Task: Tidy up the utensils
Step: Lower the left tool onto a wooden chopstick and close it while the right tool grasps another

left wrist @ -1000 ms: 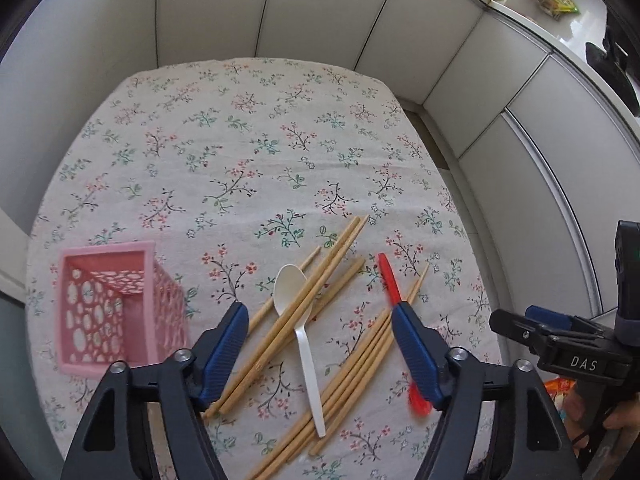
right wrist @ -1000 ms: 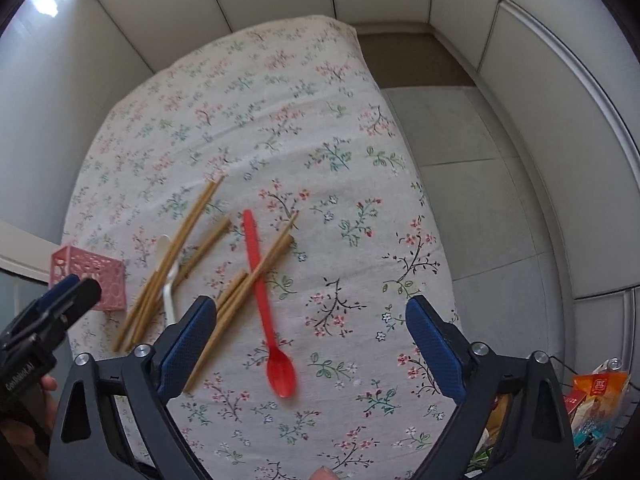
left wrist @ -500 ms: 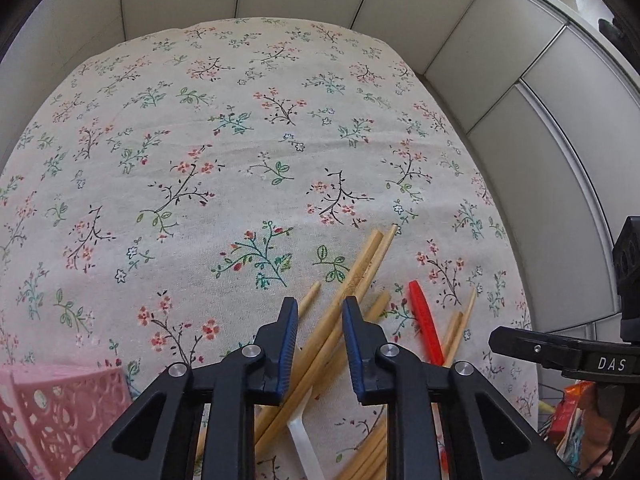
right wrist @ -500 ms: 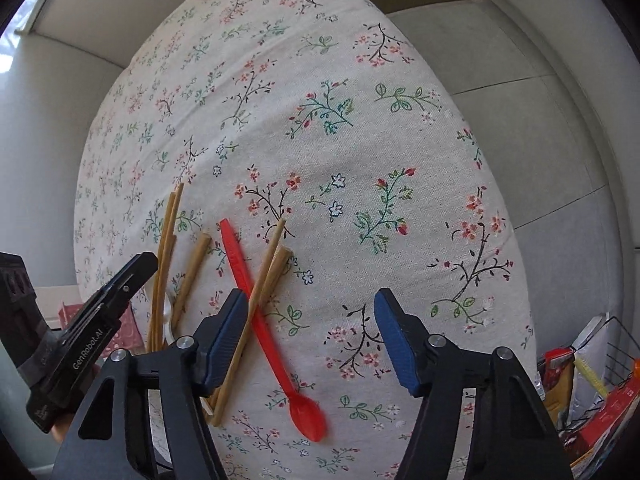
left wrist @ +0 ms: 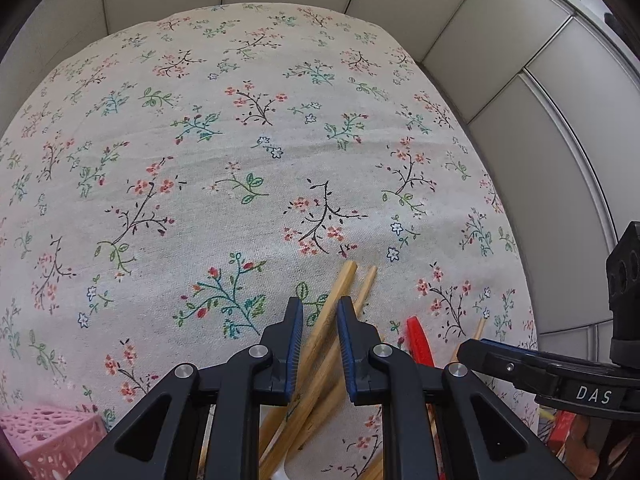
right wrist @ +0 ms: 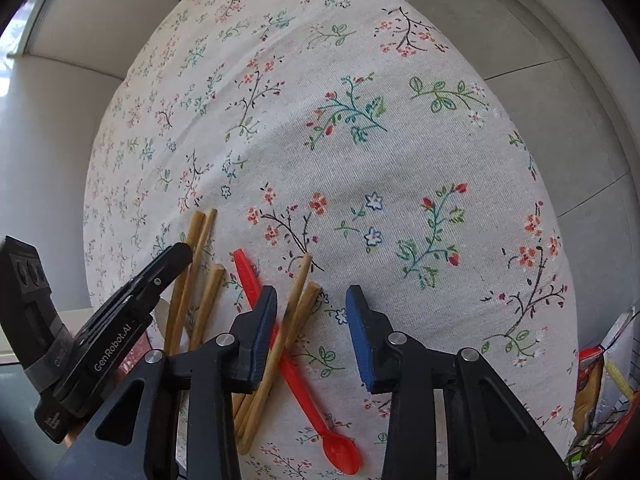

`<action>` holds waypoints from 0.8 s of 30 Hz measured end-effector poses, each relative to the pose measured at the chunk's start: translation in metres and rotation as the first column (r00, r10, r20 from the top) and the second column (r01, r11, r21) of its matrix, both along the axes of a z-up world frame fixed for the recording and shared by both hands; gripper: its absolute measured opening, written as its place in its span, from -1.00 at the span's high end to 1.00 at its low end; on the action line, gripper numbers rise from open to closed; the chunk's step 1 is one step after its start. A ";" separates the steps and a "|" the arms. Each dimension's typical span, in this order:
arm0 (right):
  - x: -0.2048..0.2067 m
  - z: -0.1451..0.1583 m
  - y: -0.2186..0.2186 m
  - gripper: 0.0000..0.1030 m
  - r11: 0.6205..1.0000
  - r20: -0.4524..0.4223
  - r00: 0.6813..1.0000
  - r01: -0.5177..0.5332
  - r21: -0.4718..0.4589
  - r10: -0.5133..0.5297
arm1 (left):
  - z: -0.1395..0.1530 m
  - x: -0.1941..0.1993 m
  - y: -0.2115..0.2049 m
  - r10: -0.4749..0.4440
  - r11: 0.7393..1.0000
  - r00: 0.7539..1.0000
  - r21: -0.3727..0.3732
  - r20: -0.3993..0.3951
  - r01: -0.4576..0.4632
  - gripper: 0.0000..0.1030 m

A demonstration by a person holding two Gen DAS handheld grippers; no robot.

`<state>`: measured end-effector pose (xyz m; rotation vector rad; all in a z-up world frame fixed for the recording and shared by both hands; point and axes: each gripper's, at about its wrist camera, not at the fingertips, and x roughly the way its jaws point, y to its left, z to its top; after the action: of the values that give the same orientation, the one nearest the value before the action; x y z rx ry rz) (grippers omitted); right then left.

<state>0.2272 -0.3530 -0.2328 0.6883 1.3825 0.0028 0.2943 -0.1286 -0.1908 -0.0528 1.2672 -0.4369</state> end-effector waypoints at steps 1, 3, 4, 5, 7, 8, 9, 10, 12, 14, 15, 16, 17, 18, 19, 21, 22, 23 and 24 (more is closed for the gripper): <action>0.001 0.000 0.000 0.35 1.000 0.010 1.000 0.004 0.002 -0.004 | -0.001 0.001 -0.001 0.000 1.000 1.000 -0.006 -0.003 0.000 0.68; 0.003 0.000 0.000 0.44 1.000 0.020 1.000 0.008 -0.003 -0.008 | -0.002 0.001 0.000 0.002 1.000 1.000 -0.016 -0.005 -0.002 0.73; 0.003 0.000 0.000 0.49 1.000 0.020 1.000 0.010 -0.011 -0.009 | -0.001 0.001 0.000 0.005 1.000 1.000 -0.012 0.000 -0.005 0.75; 0.004 0.000 -0.001 0.61 1.000 0.023 1.000 0.012 -0.014 -0.012 | 0.000 0.000 0.000 0.007 1.000 1.000 -0.009 0.007 -0.007 0.80; 0.003 0.000 -0.003 0.74 1.000 0.023 1.000 0.020 -0.008 -0.020 | 0.005 -0.003 0.001 0.011 1.000 1.000 -0.005 0.027 -0.011 0.86; 0.002 0.000 -0.004 0.81 1.000 0.026 0.999 0.026 -0.002 -0.026 | 0.008 -0.004 0.002 0.014 1.000 0.999 -0.009 0.035 -0.014 0.87; 0.001 0.002 -0.006 0.82 0.999 0.032 0.999 0.032 0.004 -0.032 | 0.012 -0.005 0.002 0.017 1.000 0.999 -0.018 0.042 -0.017 0.87; -0.001 0.005 -0.008 0.82 0.999 0.040 0.998 0.037 0.011 -0.038 | 0.018 -0.007 0.003 0.021 1.000 0.998 -0.020 0.055 -0.020 0.87; -0.004 0.014 -0.011 0.84 0.999 0.063 0.997 0.043 0.018 -0.044 | 0.027 -0.011 0.004 0.024 0.999 0.997 -0.029 0.075 -0.022 0.87; -0.007 0.025 -0.010 0.85 0.999 0.089 0.995 0.041 0.019 -0.042 | 0.038 -0.018 0.007 0.027 0.999 0.995 -0.034 0.097 -0.024 0.87; -0.009 0.031 -0.009 0.86 0.999 0.103 0.994 0.040 0.017 -0.042 | 0.045 -0.022 0.009 0.029 0.999 0.993 -0.035 0.112 -0.026 0.87; -0.011 0.038 -0.007 0.87 0.999 0.121 0.992 0.037 0.014 -0.039 | 0.052 -0.026 0.010 0.031 0.999 0.991 -0.030 0.128 -0.028 0.87; -0.013 0.046 -0.006 0.87 0.999 0.141 0.989 0.034 0.010 -0.035 | 0.059 -0.030 0.011 0.033 0.999 0.989 -0.022 0.147 -0.030 0.87; -0.016 0.054 -0.004 0.88 0.999 0.161 0.986 0.032 0.001 -0.032 | 0.067 -0.036 0.012 0.035 0.999 0.985 -0.016 0.171 -0.033 0.87; -0.019 0.063 -0.003 0.89 1.000 0.185 0.982 0.028 -0.008 -0.026 | 0.076 -0.043 0.013 0.036 0.999 0.980 -0.015 0.195 -0.034 0.87; -0.028 0.081 0.003 0.91 1.000 0.235 0.972 0.014 -0.027 -0.007 | 0.093 -0.056 0.020 0.038 0.999 0.970 -0.011 0.241 -0.036 0.87; -0.033 0.090 0.006 0.91 0.999 0.261 0.965 0.008 -0.044 0.004 | 0.101 -0.061 0.023 0.042 0.999 0.963 -0.011 0.265 -0.041 0.87; -0.038 0.100 0.010 0.91 0.998 0.289 0.957 0.006 -0.070 0.015 | 0.110 -0.067 0.027 0.046 0.999 0.957 -0.013 0.287 -0.045 0.87; -0.044 0.108 0.013 0.91 0.995 0.316 0.948 0.006 -0.101 0.026 | 0.119 -0.074 0.031 0.053 0.999 0.949 -0.018 0.310 -0.050 0.87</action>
<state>0.1828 -0.3396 -0.1248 0.5684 1.0692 0.0500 0.2201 -0.0979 -0.0722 -0.0242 0.9510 -0.3891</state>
